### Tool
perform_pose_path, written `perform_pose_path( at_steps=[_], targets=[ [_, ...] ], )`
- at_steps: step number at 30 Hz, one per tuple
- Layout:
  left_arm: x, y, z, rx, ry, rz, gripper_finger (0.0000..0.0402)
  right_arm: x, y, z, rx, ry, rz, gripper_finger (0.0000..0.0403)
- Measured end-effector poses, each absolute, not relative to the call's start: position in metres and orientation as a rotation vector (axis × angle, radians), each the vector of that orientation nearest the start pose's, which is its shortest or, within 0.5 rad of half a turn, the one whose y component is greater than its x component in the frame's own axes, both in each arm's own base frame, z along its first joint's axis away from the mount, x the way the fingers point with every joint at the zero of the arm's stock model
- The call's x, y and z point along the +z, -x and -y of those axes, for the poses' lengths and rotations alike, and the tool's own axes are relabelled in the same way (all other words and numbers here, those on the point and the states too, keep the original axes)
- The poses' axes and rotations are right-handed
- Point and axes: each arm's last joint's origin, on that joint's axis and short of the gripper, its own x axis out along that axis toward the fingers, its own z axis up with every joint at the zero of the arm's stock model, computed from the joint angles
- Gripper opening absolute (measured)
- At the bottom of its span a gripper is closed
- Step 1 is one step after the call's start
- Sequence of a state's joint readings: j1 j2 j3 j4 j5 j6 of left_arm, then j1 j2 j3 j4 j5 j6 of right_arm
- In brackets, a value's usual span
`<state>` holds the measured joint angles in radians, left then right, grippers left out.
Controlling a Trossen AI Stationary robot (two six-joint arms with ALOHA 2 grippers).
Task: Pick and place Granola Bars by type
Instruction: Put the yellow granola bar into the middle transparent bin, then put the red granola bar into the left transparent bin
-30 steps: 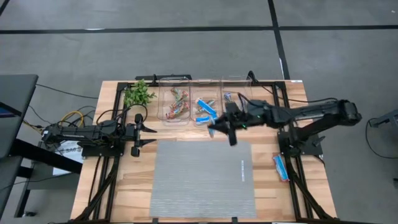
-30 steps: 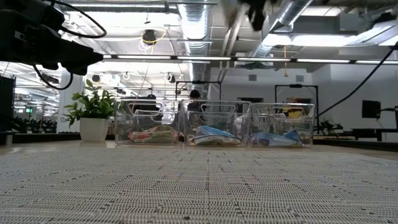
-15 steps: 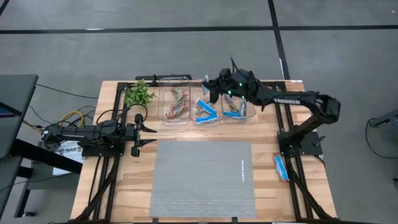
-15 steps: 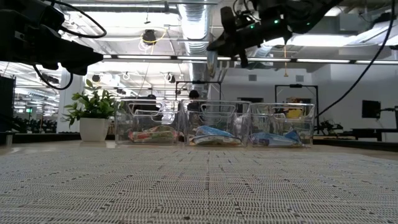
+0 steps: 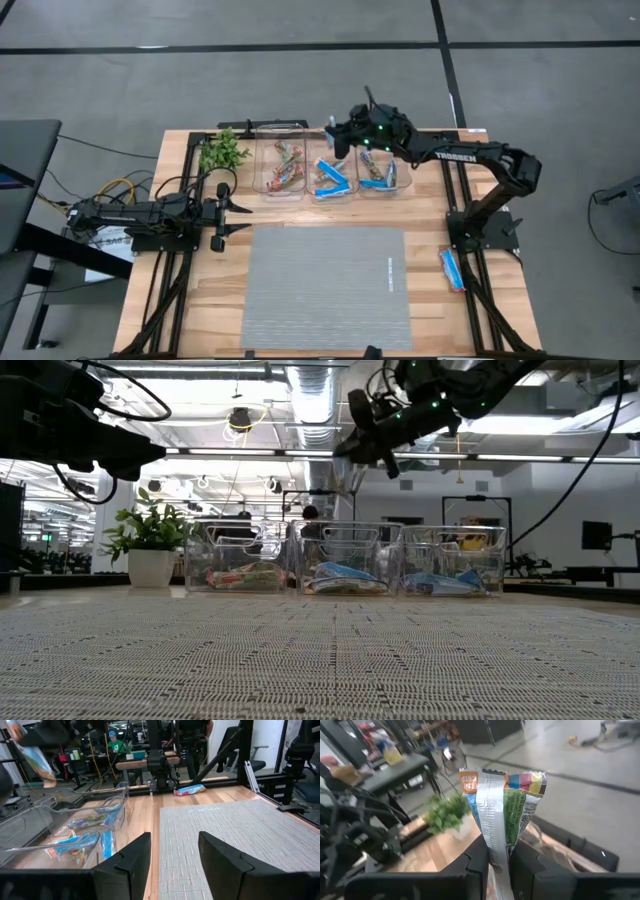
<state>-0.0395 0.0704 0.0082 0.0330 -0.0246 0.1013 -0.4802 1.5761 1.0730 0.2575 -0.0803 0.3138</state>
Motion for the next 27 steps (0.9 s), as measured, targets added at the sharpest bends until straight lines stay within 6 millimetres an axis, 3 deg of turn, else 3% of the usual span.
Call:
perform_pose_path(
  at_steps=[11, 16, 20, 27],
  targets=[
    [0.164, -0.101, 0.003, -0.017, -0.102, -0.028, 0.0159, 0.251, -0.310, 0.157, -0.481, -0.506, -0.463, 0.0047],
    [0.164, -0.102, 0.003, -0.017, -0.102, -0.028, 0.0159, 0.245, -0.308, 0.152, -0.463, -0.473, -0.542, 0.0058],
    [0.164, -0.101, 0.003, -0.017, -0.102, -0.028, 0.0159, 0.245, -0.309, 0.149, -0.425, -0.446, -0.552, 0.0097],
    [0.164, -0.101, 0.003, -0.017, -0.102, -0.028, 0.0159, 0.245, -0.309, 0.149, -0.425, -0.448, -0.556, 0.0200]
  ],
)
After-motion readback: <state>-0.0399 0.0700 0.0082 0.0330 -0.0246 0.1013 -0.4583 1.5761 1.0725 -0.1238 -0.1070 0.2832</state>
